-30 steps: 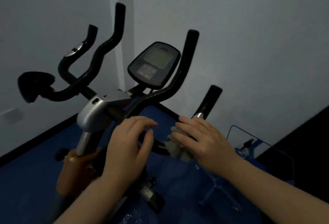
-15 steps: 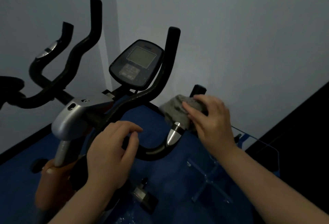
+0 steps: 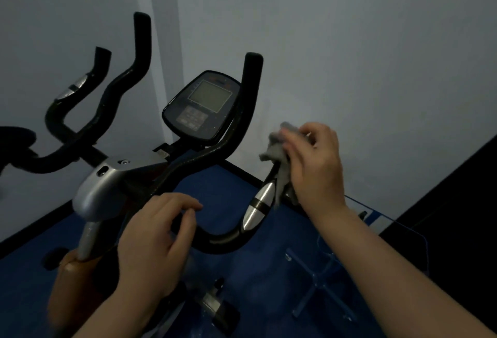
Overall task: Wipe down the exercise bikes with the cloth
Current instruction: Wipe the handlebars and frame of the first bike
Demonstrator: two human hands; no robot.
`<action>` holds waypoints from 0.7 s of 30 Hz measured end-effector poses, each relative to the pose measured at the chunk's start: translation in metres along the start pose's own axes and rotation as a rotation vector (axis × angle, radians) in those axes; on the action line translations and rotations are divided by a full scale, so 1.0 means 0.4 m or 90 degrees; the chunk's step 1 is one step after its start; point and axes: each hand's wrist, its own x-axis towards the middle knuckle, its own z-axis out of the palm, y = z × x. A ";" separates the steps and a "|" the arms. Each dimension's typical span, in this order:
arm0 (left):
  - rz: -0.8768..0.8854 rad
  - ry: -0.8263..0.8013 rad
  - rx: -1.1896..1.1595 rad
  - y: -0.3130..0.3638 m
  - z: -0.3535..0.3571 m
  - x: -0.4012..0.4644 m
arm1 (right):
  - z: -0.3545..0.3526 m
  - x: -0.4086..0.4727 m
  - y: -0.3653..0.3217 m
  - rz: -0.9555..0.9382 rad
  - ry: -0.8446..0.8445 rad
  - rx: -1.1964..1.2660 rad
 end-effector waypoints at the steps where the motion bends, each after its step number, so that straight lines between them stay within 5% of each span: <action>1: 0.001 0.003 0.001 0.000 0.001 0.001 | 0.003 0.009 -0.010 0.078 0.028 0.041; 3: 0.004 0.015 -0.007 -0.001 0.003 -0.003 | 0.001 0.012 -0.029 0.160 0.051 0.102; 8: -0.008 0.083 -0.063 -0.002 -0.003 -0.015 | -0.010 -0.060 -0.102 0.077 0.018 0.230; 15: -0.158 0.185 0.080 -0.023 -0.056 -0.087 | 0.055 -0.073 -0.212 -0.101 -0.203 0.402; 21: -0.275 0.215 0.107 -0.056 -0.113 -0.136 | 0.175 -0.002 -0.302 -0.320 -0.407 0.393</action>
